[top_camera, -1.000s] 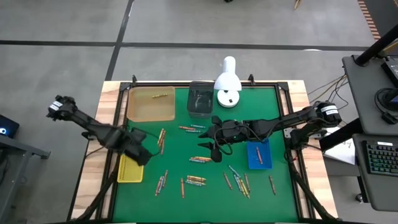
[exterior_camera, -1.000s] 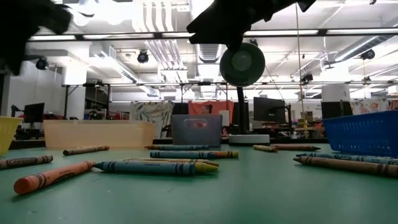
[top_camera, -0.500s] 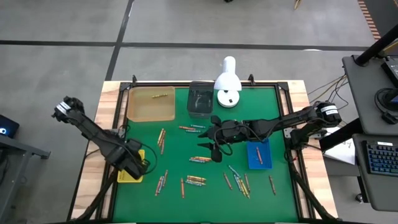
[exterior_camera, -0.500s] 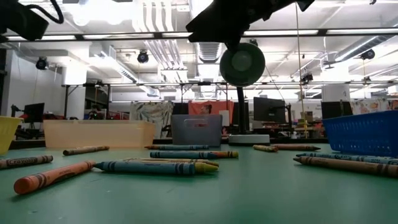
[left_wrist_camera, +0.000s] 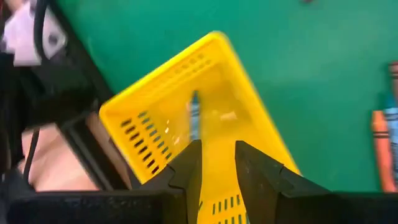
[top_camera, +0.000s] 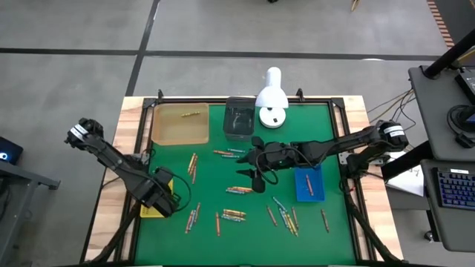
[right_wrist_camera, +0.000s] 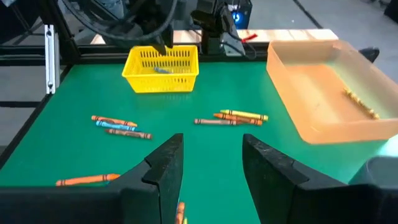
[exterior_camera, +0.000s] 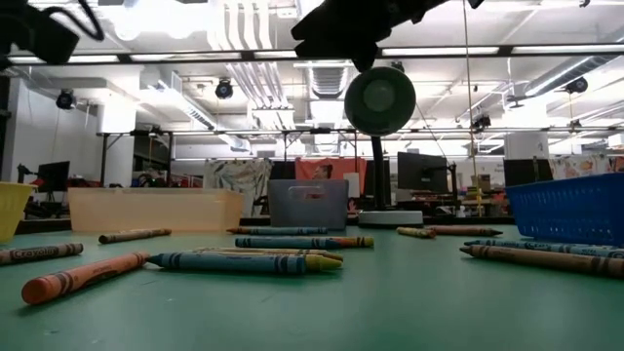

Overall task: Sort crayons
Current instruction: Put the blue crayon into the yellow bin

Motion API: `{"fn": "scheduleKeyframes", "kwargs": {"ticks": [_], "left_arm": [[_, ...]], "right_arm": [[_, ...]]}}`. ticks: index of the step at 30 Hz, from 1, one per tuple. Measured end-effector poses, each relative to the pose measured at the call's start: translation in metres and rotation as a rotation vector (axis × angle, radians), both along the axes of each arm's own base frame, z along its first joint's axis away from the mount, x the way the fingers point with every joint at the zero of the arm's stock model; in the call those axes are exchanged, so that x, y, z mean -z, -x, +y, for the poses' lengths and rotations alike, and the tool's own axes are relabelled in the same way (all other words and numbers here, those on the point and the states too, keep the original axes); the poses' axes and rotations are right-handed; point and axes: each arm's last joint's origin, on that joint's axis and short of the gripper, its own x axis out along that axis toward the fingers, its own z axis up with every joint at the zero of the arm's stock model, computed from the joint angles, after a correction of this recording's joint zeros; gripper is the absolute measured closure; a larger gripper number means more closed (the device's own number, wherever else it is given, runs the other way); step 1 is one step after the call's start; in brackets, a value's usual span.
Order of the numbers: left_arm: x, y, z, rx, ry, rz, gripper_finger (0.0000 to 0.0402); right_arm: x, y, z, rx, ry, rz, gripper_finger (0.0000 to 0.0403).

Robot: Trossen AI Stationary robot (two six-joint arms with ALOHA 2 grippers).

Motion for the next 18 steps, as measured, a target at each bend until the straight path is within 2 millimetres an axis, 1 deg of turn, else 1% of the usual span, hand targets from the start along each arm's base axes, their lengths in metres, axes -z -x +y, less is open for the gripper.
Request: {"fn": "scheduleKeyframes", "kwargs": {"ticks": [7,12,15,18], "left_arm": [[-0.03,-0.014,-0.004,0.196,-0.08,-0.187,0.0322],[-0.053,-0.024,-0.007,0.356,-0.187,-0.33,0.0322],[-0.064,-0.031,-0.009,0.461,-0.253,-0.411,0.0322],[-0.07,-0.037,-0.012,0.562,-0.316,-0.463,0.0322]], "right_arm": [[-0.018,0.02,-0.002,0.055,-0.118,0.032,0.0264],[-0.033,0.04,-0.005,0.126,-0.262,0.06,0.0275],[-0.031,0.05,-0.005,0.166,-0.308,0.143,0.0281],[-0.021,0.058,-0.006,0.231,-0.357,0.264,0.0284]]}}
